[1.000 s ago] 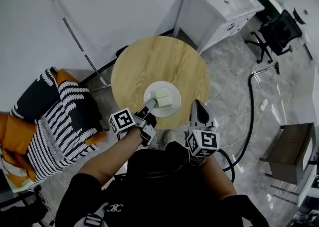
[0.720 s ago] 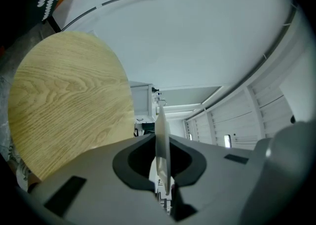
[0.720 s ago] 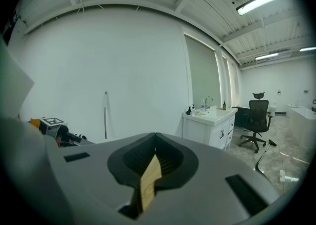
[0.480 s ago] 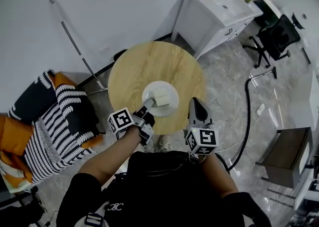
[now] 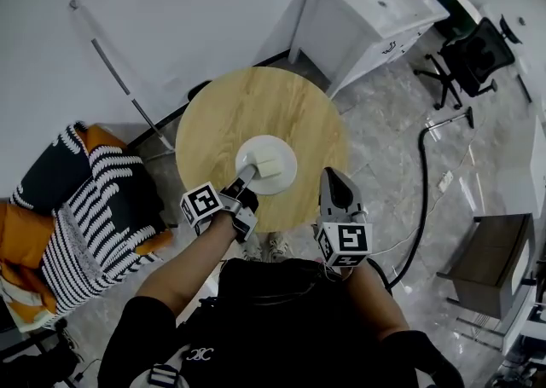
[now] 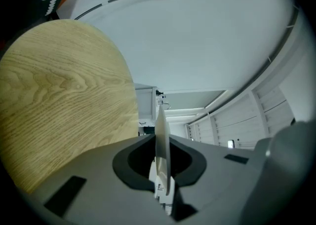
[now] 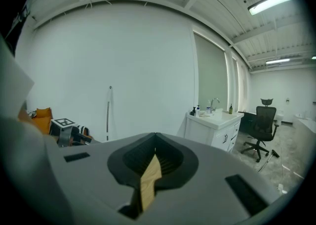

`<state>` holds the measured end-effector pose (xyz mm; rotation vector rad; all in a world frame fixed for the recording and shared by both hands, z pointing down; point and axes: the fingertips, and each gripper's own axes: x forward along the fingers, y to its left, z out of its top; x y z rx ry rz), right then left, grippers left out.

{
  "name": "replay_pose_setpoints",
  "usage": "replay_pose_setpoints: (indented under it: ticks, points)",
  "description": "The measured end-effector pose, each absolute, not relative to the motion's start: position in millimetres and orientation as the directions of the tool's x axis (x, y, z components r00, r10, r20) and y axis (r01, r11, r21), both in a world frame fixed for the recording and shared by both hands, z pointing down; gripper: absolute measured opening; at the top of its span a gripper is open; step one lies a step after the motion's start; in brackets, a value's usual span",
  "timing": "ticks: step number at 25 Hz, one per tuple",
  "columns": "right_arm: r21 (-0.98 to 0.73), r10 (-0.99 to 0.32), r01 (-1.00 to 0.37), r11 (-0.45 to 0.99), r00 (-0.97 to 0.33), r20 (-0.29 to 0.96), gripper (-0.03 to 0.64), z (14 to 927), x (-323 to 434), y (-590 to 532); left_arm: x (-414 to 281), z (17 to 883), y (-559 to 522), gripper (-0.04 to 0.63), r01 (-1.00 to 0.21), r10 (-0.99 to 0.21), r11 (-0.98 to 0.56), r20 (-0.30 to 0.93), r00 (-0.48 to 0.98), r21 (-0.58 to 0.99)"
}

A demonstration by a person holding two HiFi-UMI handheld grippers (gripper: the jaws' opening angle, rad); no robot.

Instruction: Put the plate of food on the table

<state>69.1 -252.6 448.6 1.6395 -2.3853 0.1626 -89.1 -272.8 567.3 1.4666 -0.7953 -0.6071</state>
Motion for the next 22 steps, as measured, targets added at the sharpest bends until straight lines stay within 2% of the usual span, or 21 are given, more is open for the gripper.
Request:
replay_pose_setpoints:
  ticks: [3,11,15,20,22]
  points:
    - [0.054,-0.902,-0.927,0.371,-0.345,0.261,0.008,450.2,72.2,-253.9,-91.1,579.1,-279.6,0.028,-0.080,-0.783,0.052,0.091,0.616,0.995]
    - [0.075,-0.879,-0.907,0.414,-0.376,0.295,0.008,462.7,71.4,-249.5,-100.4,612.7,-295.6,0.028,-0.088,-0.777,0.020,0.071,0.626,0.996]
    - [0.074,-0.877,-0.908,0.413,-0.374,0.302,0.008,464.2,73.3,-251.0,-108.7,633.1,-300.2,0.028,-0.114,-0.773,0.047,0.109,0.625,0.992]
    - [0.087,-0.876,-0.909,0.408,-0.363,0.318,0.008,471.3,80.0,-248.4,-96.3,645.5,-300.1,0.028,0.015,-0.747,0.048,0.026,0.665,0.999]
    - [0.084,-0.874,-0.910,0.406,-0.361,0.325,0.008,473.5,82.9,-249.3,-91.8,654.2,-300.5,0.028,0.023,-0.739,0.055,0.025,0.674,0.998]
